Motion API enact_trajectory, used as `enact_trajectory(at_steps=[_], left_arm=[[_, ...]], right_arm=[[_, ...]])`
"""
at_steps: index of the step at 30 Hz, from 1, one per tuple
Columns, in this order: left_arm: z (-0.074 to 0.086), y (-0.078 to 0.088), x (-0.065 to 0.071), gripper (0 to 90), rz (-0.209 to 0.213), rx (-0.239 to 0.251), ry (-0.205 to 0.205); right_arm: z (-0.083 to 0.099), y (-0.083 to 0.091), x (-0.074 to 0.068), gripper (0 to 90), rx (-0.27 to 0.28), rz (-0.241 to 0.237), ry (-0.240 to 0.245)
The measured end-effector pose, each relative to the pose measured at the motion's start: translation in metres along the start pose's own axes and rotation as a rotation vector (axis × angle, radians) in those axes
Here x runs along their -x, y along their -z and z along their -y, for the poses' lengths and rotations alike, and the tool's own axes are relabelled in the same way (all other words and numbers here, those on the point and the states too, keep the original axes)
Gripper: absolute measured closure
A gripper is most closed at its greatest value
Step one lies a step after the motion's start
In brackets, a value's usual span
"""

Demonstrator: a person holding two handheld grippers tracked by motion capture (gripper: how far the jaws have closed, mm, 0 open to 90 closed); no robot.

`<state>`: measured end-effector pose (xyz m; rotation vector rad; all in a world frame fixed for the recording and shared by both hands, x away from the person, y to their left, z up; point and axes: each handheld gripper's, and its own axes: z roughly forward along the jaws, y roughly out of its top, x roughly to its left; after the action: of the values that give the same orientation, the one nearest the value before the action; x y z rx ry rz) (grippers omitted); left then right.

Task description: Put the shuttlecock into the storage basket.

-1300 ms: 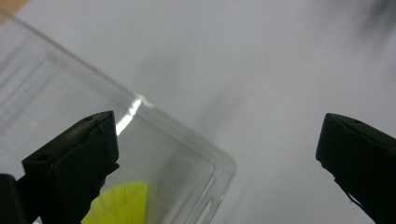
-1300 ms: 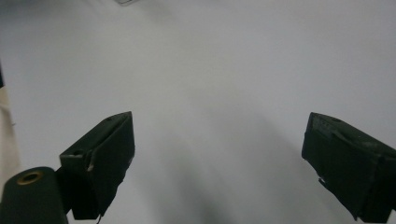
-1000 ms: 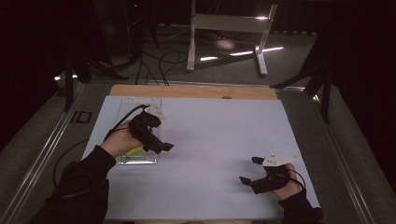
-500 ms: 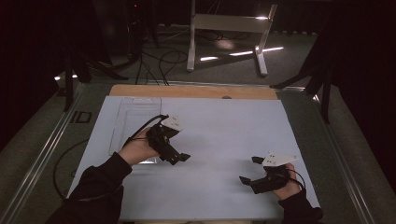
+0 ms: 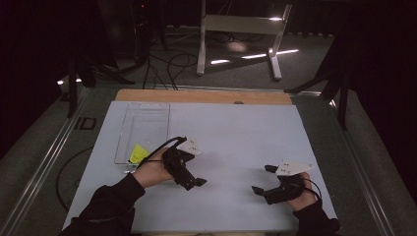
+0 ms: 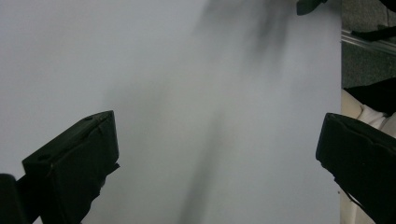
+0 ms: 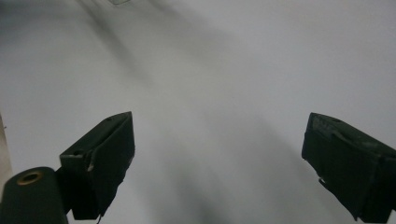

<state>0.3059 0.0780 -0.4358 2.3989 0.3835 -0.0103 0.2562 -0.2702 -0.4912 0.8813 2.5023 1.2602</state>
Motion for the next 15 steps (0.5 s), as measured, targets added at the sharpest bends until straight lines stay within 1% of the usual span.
enact_trajectory(at_steps=[1,2,4,5,6,7,9,10,13,14,15], left_arm=[[0.001,-0.001,0.001,0.2,0.008,0.0,0.001],[0.003,-0.002,0.003,0.3,0.006,0.005,0.001],[0.005,-0.005,0.006,0.3,0.021,0.004,-0.005],[0.007,-0.006,0.008,0.3,0.02,0.006,-0.008],[0.008,-0.007,0.008,0.3,0.03,0.005,-0.007],[0.01,-0.008,0.01,0.3,0.032,0.014,-0.001],[0.013,-0.009,0.011,0.3,0.044,0.011,-0.013],[0.015,-0.009,0.013,0.3,0.041,0.017,-0.011],[0.021,-0.009,0.015,0.3,0.056,0.033,-0.017],[0.024,-0.009,0.016,0.3,0.059,0.033,-0.011],[0.026,-0.009,0.017,0.3,0.058,0.037,-0.017]], right_arm=[[0.0,0.0,0.0,9.7,-0.001,0.001,0.001],[0.0,0.0,0.0,9.7,-0.001,0.001,0.001],[0.0,-0.001,0.0,9.7,-0.002,-0.002,0.0],[0.0,-0.001,0.0,9.7,-0.003,-0.002,0.001],[0.0,-0.001,0.0,9.7,-0.003,-0.004,0.001],[0.0,-0.001,0.0,9.7,-0.003,-0.007,0.003],[0.0,-0.001,0.0,9.7,-0.007,-0.007,0.003],[0.0,-0.001,0.0,9.7,-0.006,-0.01,0.003],[0.001,-0.002,0.0,9.7,-0.008,-0.01,0.006],[0.001,-0.002,0.0,9.7,-0.009,-0.011,0.005],[0.001,-0.002,0.0,9.7,-0.01,-0.013,0.007]])
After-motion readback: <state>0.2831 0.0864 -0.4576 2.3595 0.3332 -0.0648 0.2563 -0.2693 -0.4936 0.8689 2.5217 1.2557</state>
